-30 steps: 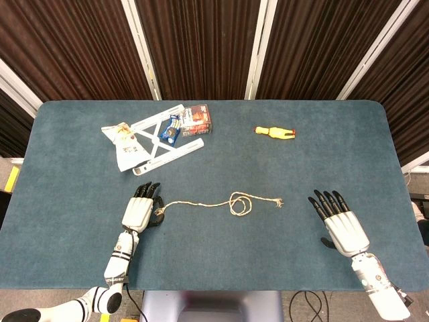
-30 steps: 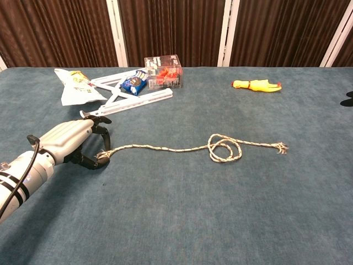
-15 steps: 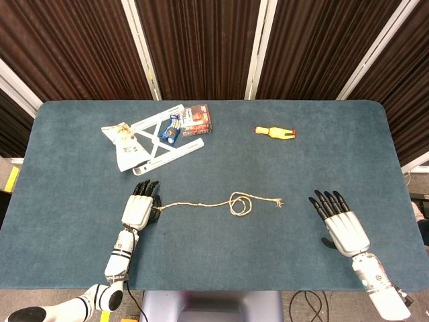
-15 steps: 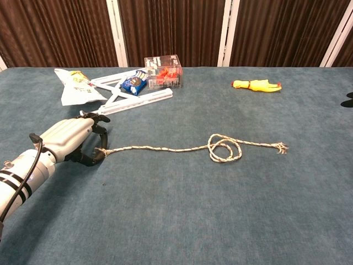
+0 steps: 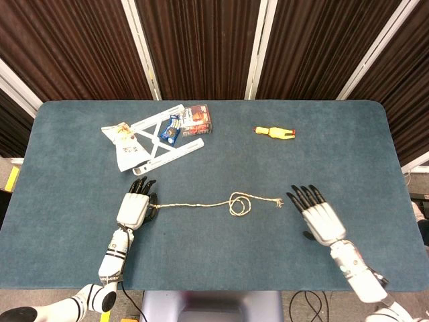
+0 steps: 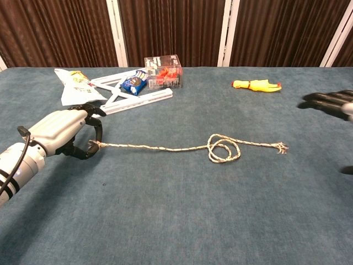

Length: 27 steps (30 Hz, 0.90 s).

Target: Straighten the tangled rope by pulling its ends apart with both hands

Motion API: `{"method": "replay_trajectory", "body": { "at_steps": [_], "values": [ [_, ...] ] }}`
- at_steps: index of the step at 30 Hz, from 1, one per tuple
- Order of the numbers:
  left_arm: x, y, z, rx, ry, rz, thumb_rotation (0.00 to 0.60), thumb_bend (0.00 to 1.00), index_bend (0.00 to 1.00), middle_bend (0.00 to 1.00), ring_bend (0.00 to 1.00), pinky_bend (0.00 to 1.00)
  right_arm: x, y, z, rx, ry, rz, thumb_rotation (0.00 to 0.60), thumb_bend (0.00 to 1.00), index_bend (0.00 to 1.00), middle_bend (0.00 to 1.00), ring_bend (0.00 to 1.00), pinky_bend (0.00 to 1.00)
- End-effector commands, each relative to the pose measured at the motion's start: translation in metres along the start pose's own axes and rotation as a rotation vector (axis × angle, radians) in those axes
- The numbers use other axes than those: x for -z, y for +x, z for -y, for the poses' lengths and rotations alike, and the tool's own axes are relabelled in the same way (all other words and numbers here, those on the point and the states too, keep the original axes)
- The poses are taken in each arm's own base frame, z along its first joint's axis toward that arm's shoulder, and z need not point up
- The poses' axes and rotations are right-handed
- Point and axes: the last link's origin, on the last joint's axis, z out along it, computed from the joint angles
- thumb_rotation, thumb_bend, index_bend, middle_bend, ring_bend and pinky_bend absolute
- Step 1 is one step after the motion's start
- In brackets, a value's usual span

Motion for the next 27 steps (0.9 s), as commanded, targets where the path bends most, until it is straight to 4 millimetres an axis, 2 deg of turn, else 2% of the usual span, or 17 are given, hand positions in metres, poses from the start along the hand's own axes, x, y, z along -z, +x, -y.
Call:
{"method": "replay_trajectory", "body": {
  "at_steps": [1,7,15,21,27],
  "values": [
    [0.002,0.003,0.002,-0.002,-0.002,-0.006,0.600,0.50,0.68,0.14,0.00,0.12,-0.021,0.002,0.019,-0.003,0.021,-0.022,0.600,0.17,0.37,0.00,0.00,0.00],
    [0.003,0.009,0.006,-0.002,0.007,-0.018,0.600,0.50,0.68,0.14,0.00,0.11,-0.057,-0.004,0.040,0.080,0.019,-0.033,0.600,0.21,0.46,0.00,0.00,0.00],
    [0.002,0.015,0.011,0.005,0.012,-0.021,0.600,0.50,0.68,0.14,0.00,0.11,-0.088,-0.015,0.042,0.132,-0.049,-0.026,0.600,0.26,0.51,0.00,0.00,0.00],
    [0.001,0.018,0.012,0.006,0.011,-0.024,0.600,0.50,0.68,0.14,0.00,0.11,-0.098,-0.021,0.038,0.147,-0.077,-0.018,0.600,0.32,0.58,0.00,0.00,0.00],
    [0.000,0.018,0.014,0.010,0.017,-0.018,0.600,0.50,0.68,0.14,0.00,0.11,-0.104,-0.029,0.031,0.146,-0.111,0.011,0.600,0.33,0.60,0.01,0.00,0.00]
  ]
}}
